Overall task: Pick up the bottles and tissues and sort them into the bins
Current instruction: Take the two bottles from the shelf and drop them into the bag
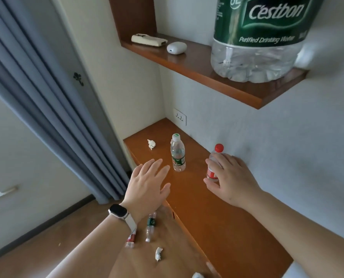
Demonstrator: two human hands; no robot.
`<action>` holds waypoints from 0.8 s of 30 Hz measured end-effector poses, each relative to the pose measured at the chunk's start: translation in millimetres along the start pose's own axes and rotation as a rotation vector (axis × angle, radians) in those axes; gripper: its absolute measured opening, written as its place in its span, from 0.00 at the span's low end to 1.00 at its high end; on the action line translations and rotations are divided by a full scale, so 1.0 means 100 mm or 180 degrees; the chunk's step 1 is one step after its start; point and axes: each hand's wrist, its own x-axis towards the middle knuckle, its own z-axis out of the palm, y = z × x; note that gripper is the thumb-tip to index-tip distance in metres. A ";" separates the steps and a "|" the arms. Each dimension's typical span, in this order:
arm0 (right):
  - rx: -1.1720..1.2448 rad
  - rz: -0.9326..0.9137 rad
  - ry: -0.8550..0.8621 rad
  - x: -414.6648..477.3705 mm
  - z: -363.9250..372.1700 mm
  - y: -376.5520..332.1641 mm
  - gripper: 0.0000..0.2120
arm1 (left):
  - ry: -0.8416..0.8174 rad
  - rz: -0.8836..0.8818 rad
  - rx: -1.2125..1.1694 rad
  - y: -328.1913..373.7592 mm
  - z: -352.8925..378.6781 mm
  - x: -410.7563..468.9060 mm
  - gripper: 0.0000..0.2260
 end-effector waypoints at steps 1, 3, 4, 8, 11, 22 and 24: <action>0.0058 0.0041 -0.0010 0.01 0.05 0.04 0.27 | -0.0042 -0.0019 -0.0026 0.00 0.06 0.06 0.25; 0.0191 0.0189 0.0084 0.03 0.14 0.13 0.25 | -0.0060 -0.0103 -0.0114 -0.02 0.17 0.17 0.26; 0.0274 0.0285 0.0124 0.06 0.17 0.18 0.24 | -0.0100 -0.0164 -0.0204 -0.02 0.23 0.25 0.27; 0.0633 0.0689 0.0214 0.13 0.35 0.36 0.18 | -0.0355 -0.0447 -0.0587 -0.10 0.55 0.50 0.25; 0.0901 0.1190 0.0124 0.18 0.51 0.44 0.22 | -0.0458 -0.0707 -0.0964 -0.14 0.74 0.70 0.25; 0.2567 0.2846 -0.0009 0.76 1.01 0.50 0.37 | -0.0784 -0.1470 -0.2867 -0.42 1.24 1.62 0.34; 0.2841 0.2995 0.0067 0.83 1.09 0.51 0.38 | -0.0896 -0.1440 -0.3111 -0.47 1.32 1.74 0.36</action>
